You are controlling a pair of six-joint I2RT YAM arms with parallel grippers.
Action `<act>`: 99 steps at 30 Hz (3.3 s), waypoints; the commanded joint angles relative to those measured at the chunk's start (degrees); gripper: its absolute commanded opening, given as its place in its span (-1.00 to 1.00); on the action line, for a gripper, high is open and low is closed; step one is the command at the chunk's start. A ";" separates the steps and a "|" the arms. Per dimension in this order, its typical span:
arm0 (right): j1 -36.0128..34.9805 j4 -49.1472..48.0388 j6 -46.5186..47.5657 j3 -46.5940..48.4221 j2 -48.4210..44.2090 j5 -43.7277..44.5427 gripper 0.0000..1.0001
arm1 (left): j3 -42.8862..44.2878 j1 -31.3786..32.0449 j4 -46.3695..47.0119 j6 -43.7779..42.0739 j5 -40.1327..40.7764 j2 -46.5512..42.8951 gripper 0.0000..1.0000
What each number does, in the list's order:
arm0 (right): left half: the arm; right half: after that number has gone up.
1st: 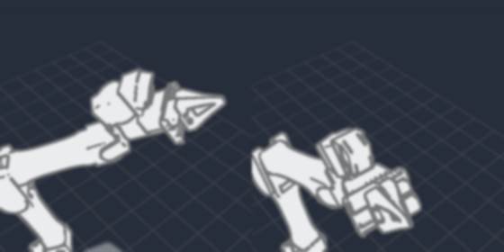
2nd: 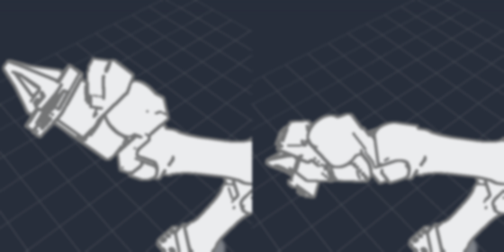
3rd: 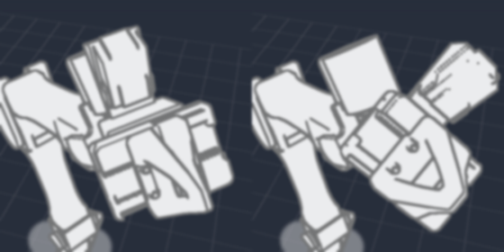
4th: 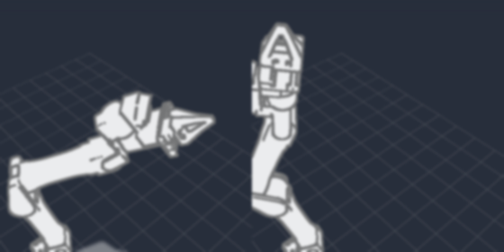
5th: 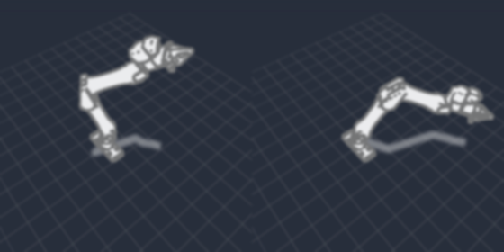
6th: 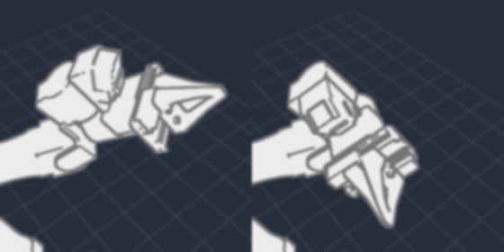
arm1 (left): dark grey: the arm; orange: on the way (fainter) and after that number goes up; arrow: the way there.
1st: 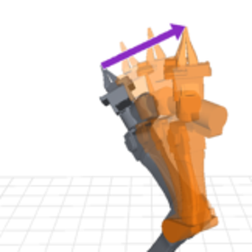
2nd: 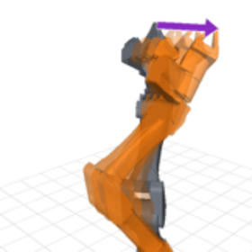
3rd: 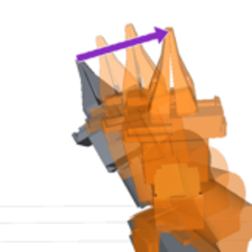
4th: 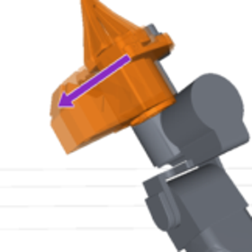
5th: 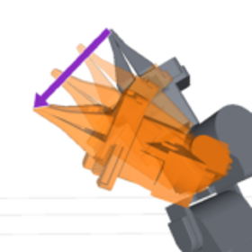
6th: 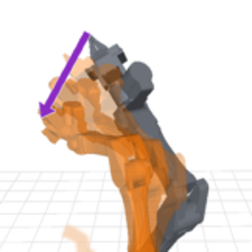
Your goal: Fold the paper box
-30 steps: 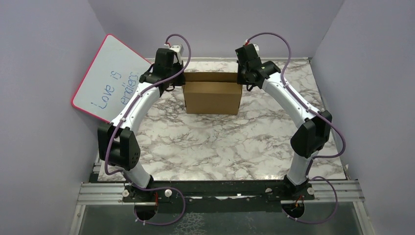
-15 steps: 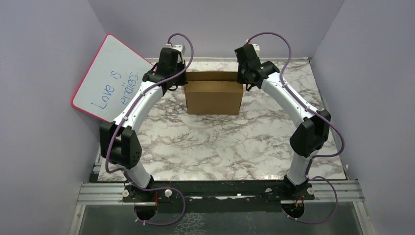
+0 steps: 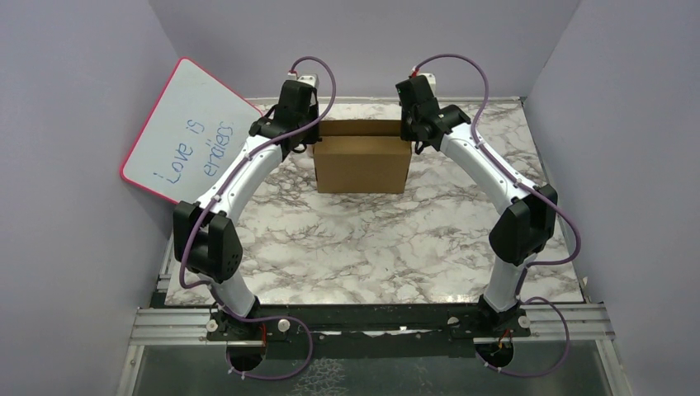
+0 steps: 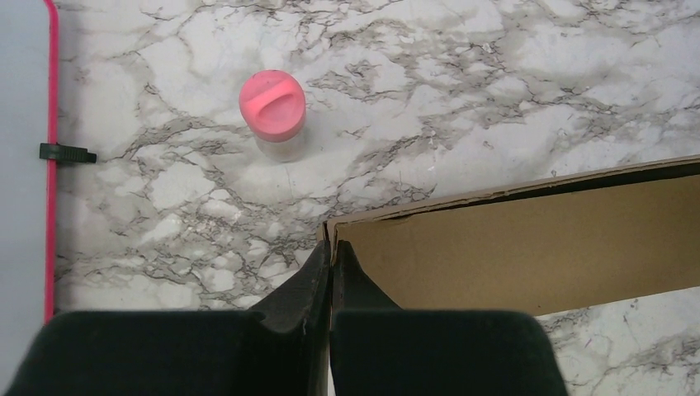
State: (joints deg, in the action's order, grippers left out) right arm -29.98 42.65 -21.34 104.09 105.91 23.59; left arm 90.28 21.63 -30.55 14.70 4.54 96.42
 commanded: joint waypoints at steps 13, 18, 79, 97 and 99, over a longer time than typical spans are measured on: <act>-0.89 3.49 4.37 -1.06 1.14 -3.40 -0.98 | 3.94 5.04 -2.81 0.62 2.46 3.24 -1.00; -0.88 3.49 3.04 -1.40 1.06 -2.96 -0.98 | 3.76 5.09 -3.03 0.81 2.92 3.25 -1.00; -0.78 -22.24 3.37 -24.42 -23.72 -5.82 0.41 | -25.59 -9.00 24.70 19.53 -20.25 -22.50 0.63; 0.87 -28.77 0.49 -24.76 -16.77 -0.05 0.53 | -25.72 -11.61 39.09 31.88 -21.67 -8.88 0.96; 0.87 -29.17 0.22 -25.66 -16.72 -0.52 0.51 | -25.92 -11.61 39.82 32.23 -22.80 -8.01 0.91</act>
State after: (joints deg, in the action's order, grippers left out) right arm -29.52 16.58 -19.77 79.48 88.82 21.69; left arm 64.25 10.39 4.27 45.04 -15.16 87.18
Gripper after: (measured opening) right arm 0.763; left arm 0.980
